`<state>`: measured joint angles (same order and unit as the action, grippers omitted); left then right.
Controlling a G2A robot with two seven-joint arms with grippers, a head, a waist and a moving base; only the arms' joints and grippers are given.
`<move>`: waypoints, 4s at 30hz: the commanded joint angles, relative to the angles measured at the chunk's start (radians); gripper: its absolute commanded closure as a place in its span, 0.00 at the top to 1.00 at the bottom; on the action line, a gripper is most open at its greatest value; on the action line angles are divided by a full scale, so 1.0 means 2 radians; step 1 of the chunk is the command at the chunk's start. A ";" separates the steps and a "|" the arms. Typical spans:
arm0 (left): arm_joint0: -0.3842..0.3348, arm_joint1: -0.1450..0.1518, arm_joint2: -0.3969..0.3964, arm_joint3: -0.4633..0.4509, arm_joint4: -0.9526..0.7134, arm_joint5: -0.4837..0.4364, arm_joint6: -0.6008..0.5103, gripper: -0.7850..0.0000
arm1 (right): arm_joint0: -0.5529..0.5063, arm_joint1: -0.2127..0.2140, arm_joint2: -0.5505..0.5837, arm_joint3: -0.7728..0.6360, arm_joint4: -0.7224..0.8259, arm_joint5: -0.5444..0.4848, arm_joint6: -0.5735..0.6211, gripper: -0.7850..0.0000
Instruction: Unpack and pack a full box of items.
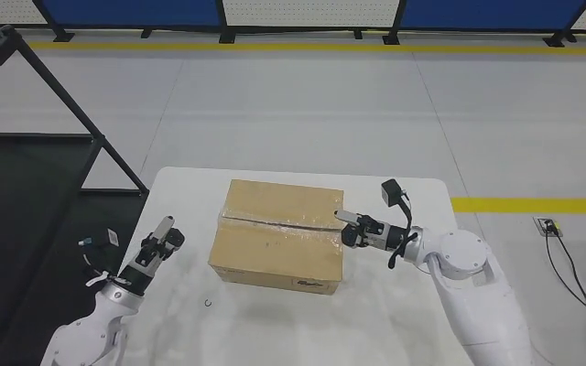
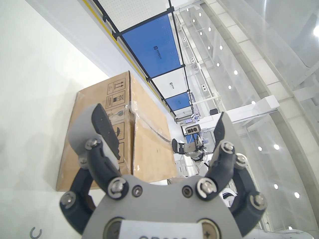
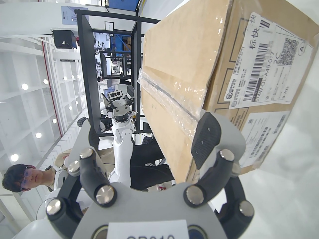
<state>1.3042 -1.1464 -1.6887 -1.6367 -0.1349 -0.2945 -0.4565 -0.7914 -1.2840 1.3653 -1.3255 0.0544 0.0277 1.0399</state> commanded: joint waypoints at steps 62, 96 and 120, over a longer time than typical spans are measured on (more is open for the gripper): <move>0.000 -0.002 0.084 0.003 0.039 -0.007 -0.007 1.00 | 0.102 -0.027 -0.176 0.082 0.071 -0.041 -0.079 1.00; 0.052 0.007 -0.023 0.021 -0.040 -0.038 0.020 1.00 | 0.208 -0.116 -0.319 0.223 0.123 -0.095 -0.131 1.00; 0.070 0.009 -0.052 0.031 -0.066 -0.050 0.004 1.00 | 0.247 -0.180 -0.348 0.322 0.141 -0.133 -0.181 1.00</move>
<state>1.4445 -1.1282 -1.7929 -1.5754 -0.2677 -0.3945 -0.4461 -0.3003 -1.6410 0.6680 -0.6888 0.3388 -0.2396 0.6868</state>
